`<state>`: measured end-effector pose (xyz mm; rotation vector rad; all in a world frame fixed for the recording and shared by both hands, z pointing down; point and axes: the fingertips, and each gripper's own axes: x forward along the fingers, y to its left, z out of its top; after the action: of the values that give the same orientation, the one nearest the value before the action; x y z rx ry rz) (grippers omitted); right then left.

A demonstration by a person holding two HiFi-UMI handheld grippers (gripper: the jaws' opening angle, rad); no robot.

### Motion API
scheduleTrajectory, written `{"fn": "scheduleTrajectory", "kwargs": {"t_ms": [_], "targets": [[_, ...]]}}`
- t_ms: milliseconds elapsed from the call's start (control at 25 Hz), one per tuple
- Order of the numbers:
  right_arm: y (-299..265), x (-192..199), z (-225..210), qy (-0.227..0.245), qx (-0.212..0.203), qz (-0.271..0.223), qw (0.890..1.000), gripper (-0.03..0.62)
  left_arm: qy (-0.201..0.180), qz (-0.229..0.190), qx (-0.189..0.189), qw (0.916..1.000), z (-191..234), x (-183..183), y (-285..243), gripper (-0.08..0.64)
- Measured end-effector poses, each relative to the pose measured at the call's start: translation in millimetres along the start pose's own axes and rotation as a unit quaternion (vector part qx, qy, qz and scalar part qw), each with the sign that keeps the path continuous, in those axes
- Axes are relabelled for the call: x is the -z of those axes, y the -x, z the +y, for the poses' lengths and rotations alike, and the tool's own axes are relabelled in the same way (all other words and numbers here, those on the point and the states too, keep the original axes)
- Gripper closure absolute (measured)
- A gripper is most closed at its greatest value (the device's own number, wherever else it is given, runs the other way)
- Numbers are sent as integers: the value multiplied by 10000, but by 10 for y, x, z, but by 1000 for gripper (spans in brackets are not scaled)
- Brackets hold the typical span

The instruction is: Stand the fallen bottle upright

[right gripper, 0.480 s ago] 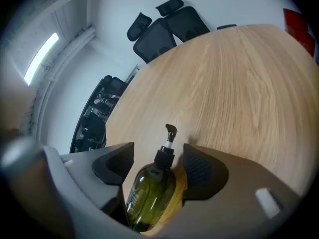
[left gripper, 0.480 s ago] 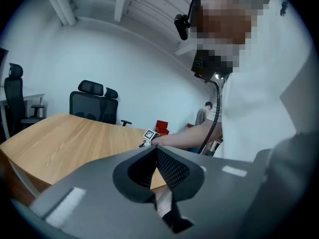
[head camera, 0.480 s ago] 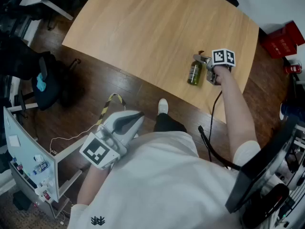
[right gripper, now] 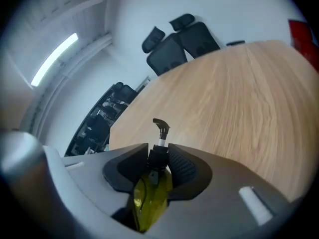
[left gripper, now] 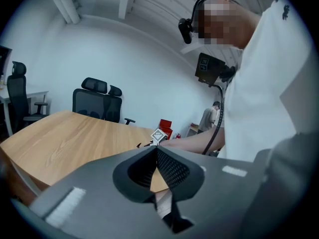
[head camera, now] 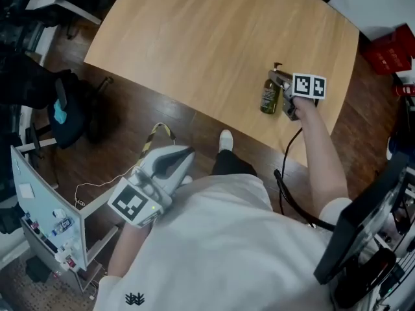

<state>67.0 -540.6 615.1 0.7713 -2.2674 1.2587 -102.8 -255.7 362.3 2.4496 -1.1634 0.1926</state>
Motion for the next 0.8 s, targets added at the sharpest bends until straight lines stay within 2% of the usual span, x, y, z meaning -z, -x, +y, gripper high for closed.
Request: {"fn": "scheduleTrajectory", "kwargs": {"t_ms": [120, 240, 360, 520, 800], "targets": [[181, -132, 183, 879, 198, -467, 9948, 468, -65, 12, 108, 9999, -15, -21, -49, 560], [351, -201, 301, 1454, 372, -904, 9845, 469, -192, 26, 221, 9996, -40, -61, -99, 560], [516, -177, 423, 1828, 524, -1343, 9725, 471, -281, 65, 324, 9991, -69, -86, -100, 560], [642, 10, 664, 2461, 682, -1658, 9525, 474, -348, 57, 427, 9985, -115, -82, -56, 560], [833, 453, 840, 3099, 1425, -1976, 9190, 476, -511, 88, 729, 9960, -223, -7, 139, 560]]}}
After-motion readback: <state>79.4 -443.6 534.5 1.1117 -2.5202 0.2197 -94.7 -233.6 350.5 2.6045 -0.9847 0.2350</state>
